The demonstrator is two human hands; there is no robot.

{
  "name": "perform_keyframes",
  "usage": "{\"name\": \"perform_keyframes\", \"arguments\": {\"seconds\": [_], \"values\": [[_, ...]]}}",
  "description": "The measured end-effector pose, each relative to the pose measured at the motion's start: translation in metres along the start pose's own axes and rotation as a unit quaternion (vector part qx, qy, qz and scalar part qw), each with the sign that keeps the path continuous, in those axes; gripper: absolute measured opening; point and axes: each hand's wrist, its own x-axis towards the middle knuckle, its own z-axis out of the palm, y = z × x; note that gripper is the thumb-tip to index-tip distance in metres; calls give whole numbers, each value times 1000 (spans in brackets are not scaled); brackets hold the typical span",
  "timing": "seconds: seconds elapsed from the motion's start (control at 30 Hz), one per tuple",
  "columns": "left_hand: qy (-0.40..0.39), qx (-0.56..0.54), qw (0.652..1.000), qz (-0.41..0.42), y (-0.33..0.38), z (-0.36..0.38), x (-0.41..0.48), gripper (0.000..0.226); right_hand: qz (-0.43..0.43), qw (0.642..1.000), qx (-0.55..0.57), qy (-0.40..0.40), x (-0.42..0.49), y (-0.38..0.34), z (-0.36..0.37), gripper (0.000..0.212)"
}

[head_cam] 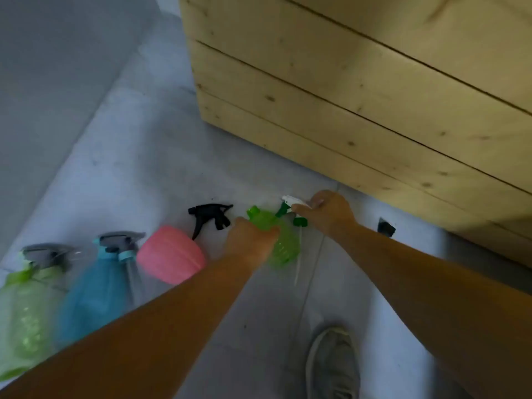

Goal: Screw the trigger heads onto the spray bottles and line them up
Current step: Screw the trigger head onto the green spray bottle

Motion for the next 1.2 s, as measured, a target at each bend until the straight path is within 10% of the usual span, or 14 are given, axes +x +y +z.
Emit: {"name": "perform_keyframes", "arguments": {"seconds": [0.6,0.9,1.2], "values": [[-126,-255,956,79,10,-4,-13,38,44,989,80,-113,-10,-32,-36,43],[-149,-266,929,210,24,-123,-146,56,-77,990,112,-32,-111,-117,-152,37],[-130,-244,894,352,-16,-217,-312,57,-306,866,370,140,-311,-197,-240,24]]}}
